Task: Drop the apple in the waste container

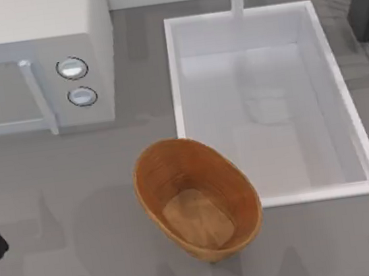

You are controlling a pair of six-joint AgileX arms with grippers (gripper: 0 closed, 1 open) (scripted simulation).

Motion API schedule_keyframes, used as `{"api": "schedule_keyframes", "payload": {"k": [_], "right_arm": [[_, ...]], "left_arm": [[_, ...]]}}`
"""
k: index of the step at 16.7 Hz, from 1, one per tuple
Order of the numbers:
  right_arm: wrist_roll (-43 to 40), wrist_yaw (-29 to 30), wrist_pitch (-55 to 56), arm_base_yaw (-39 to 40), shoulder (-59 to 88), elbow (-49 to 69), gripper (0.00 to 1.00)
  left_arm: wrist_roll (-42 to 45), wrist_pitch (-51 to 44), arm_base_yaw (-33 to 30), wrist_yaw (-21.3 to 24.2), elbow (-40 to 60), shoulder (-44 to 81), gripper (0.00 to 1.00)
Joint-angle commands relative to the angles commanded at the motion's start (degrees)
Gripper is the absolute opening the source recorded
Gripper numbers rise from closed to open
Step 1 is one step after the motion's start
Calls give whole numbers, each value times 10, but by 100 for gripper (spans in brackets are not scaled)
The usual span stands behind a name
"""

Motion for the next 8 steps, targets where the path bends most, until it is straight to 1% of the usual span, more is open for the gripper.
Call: {"api": "schedule_keyframes", "payload": {"k": [4, 8], "right_arm": [[-7, -2, -14, -4, 18, 17, 100], [-42, -9, -86, -30, 127, 108, 100]], "left_arm": [[0, 0, 0, 0, 0, 0, 100], [0, 0, 0, 0, 0, 0, 100]]}}
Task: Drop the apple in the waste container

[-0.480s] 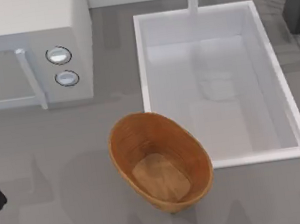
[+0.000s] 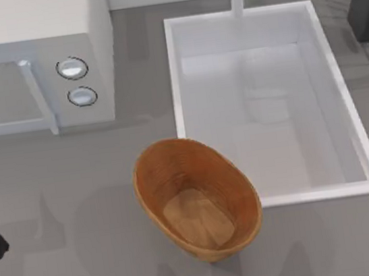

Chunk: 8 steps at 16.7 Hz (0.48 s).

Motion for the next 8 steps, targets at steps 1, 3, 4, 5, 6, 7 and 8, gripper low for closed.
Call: {"api": "schedule_keyframes", "payload": {"k": [1, 3, 4, 5, 6, 7, 8], "right_arm": [[-12, -2, -26, -9, 42, 31, 100], [-39, -6, -83, -30, 144, 98, 100], [-53, -8, -115, -41, 202, 133, 100], [-67, -10, -147, -53, 263, 168, 100], [-82, -12, -180, -64, 325, 204, 100], [-97, -14, -213, -75, 388, 240, 100], [-112, -16, -246, -87, 448, 275, 100]], "left_arm": [[0, 0, 0, 0, 0, 0, 100], [0, 0, 0, 0, 0, 0, 100], [0, 0, 0, 0, 0, 0, 100], [0, 0, 0, 0, 0, 0, 100], [0, 0, 0, 0, 0, 0, 100], [0, 0, 0, 0, 0, 0, 100], [0, 0, 0, 0, 0, 0, 100]]}}
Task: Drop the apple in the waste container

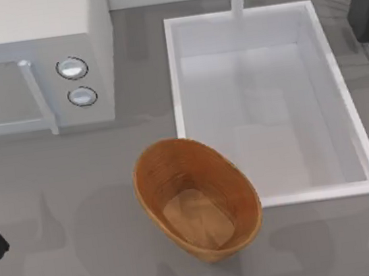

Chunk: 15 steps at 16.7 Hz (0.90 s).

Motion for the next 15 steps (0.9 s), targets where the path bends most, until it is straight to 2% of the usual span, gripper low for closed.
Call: {"api": "schedule_keyframes", "payload": {"k": [8, 11, 15], "right_arm": [[-95, -16, -206, -73, 355, 240, 100], [-114, -20, -243, -86, 421, 290, 100], [-119, -21, -251, -90, 434, 302, 100]], "left_arm": [[0, 0, 0, 0, 0, 0, 100], [0, 0, 0, 0, 0, 0, 100], [0, 0, 0, 0, 0, 0, 100]]}}
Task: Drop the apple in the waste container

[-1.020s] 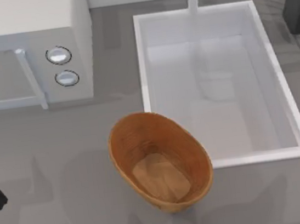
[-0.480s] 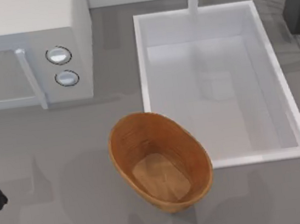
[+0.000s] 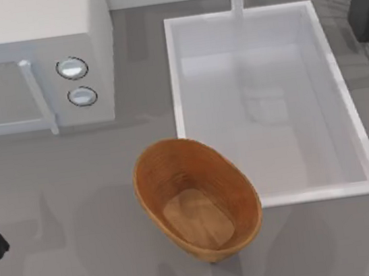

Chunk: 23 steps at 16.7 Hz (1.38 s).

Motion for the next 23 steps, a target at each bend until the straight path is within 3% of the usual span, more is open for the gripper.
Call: {"api": "schedule_keyframes", "payload": {"k": [5, 11, 16, 23], "right_arm": [[4, 0, 24, 4, 8, -17, 100], [12, 0, 148, 11, 61, -84, 100], [12, 0, 159, 11, 68, -90, 100], [12, 0, 159, 11, 68, -90, 47]], "left_arm": [[0, 0, 0, 0, 0, 0, 100], [0, 0, 0, 0, 0, 0, 100], [0, 0, 0, 0, 0, 0, 100], [0, 0, 0, 0, 0, 0, 100]]}}
